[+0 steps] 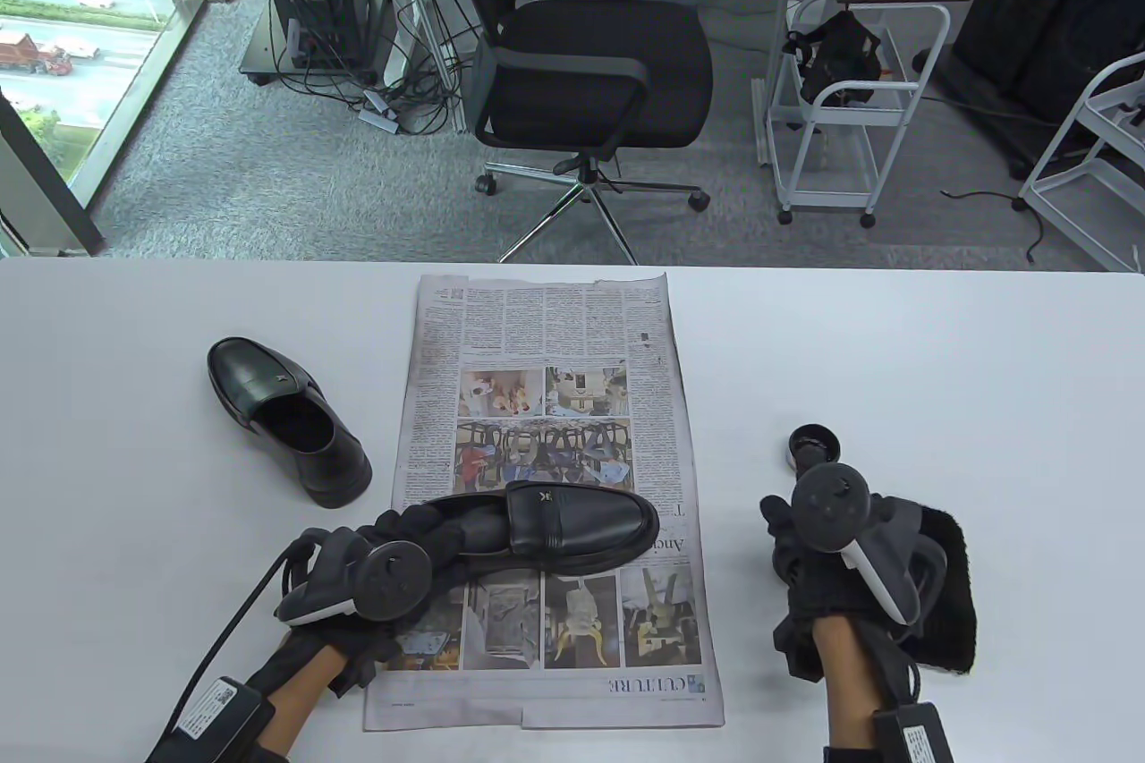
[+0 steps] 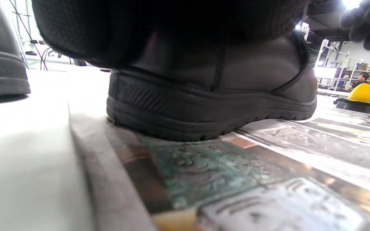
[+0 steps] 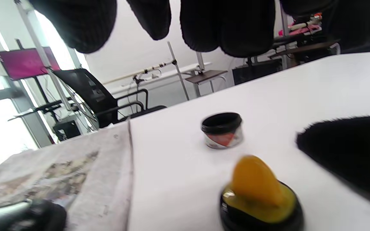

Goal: Dip and apply built-in sponge shoe polish on shoes

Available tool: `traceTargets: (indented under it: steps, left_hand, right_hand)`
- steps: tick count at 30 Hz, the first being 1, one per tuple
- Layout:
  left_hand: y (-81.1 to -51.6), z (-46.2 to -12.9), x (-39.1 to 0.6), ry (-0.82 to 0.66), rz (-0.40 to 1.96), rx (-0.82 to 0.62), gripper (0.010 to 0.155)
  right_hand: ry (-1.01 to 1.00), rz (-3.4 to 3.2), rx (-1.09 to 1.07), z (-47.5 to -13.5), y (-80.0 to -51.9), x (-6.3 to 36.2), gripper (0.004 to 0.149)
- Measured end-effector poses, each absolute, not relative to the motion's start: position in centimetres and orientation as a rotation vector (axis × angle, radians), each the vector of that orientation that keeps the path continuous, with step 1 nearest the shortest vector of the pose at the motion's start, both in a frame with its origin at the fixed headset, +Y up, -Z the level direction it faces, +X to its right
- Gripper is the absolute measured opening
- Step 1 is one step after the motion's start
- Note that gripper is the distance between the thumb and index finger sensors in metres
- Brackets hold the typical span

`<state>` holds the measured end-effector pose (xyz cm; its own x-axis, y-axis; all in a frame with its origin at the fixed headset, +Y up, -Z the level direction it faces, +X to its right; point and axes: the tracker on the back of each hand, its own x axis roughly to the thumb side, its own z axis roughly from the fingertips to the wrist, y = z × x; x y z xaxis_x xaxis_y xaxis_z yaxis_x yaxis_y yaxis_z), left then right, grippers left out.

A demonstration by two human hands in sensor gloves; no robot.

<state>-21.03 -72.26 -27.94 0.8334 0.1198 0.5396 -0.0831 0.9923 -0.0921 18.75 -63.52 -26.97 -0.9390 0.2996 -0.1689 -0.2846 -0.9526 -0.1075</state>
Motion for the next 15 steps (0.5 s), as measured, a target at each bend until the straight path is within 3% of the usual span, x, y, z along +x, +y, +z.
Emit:
traceTargets:
  steps: [3,8,10,12,15]
  left_hand:
    - [-71.8,-27.9,-21.1,-0.613,0.075,-0.067,0.057]
    - [-71.3,-27.9,-21.3,-0.621,0.098,-0.096,0.056]
    - [-71.0,-27.8,-21.4,-0.588,0.097,0.013,0.043]
    - [-70.7,-27.6,-21.2,-0.595,0.047,0.084,0.042]
    - [-69.9,-27.3,-21.0,-0.59,0.046,0.184,0.041]
  right_hand:
    - [-0.154,2.799,-0.133,-26.0,-63.1,16.3,0.076]
    - [-0.121,2.81,-0.079,-25.5,-67.0,15.3,0.079]
    - [-0.05,2.808,-0.091,-25.7,-68.6,15.8,0.078]
    - [0.027,2.78,-0.09,-25.8,-69.2,16.3,0.076]
    - [-0.022,2.767,-0.108,-25.6,-69.3,16.9,0.076]
